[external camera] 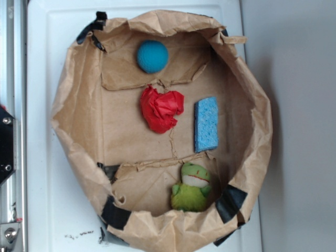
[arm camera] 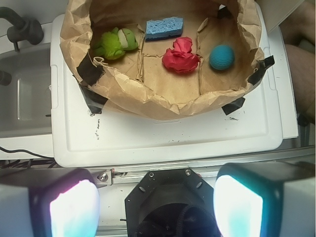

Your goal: Grab the blue ball.

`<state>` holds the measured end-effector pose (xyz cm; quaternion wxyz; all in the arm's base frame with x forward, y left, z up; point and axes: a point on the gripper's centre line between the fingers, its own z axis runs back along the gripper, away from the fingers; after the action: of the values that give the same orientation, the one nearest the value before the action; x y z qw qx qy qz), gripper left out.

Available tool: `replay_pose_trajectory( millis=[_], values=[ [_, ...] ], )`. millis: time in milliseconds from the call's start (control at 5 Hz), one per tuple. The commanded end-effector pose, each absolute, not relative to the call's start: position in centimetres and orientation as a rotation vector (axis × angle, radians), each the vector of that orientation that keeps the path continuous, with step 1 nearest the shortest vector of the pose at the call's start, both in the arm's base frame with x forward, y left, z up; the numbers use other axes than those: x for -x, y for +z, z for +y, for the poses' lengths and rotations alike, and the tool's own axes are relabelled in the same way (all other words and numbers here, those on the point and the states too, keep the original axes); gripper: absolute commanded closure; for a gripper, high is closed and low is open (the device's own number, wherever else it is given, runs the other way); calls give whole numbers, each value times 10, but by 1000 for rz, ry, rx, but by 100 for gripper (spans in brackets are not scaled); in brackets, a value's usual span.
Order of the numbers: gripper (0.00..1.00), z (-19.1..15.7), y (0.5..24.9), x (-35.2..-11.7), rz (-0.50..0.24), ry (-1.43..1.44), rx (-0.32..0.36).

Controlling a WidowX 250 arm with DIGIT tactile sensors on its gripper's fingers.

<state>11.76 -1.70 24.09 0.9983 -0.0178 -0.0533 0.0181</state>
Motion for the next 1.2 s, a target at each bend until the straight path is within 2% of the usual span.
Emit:
replay_pose_trajectory(
  millis=[0, 200, 400, 600, 800, 1000],
  values=[
    [0, -16, 232, -146, -174, 248, 17],
    [0, -8, 218, -177, -205, 411, -5],
    [0, 7, 198, -213, -224, 614, -74],
    [0, 37, 182, -228, -215, 830, -118],
    [0, 54, 174, -223, -160, 943, -137],
    [0, 54, 174, -223, -160, 943, -137]
  ],
)
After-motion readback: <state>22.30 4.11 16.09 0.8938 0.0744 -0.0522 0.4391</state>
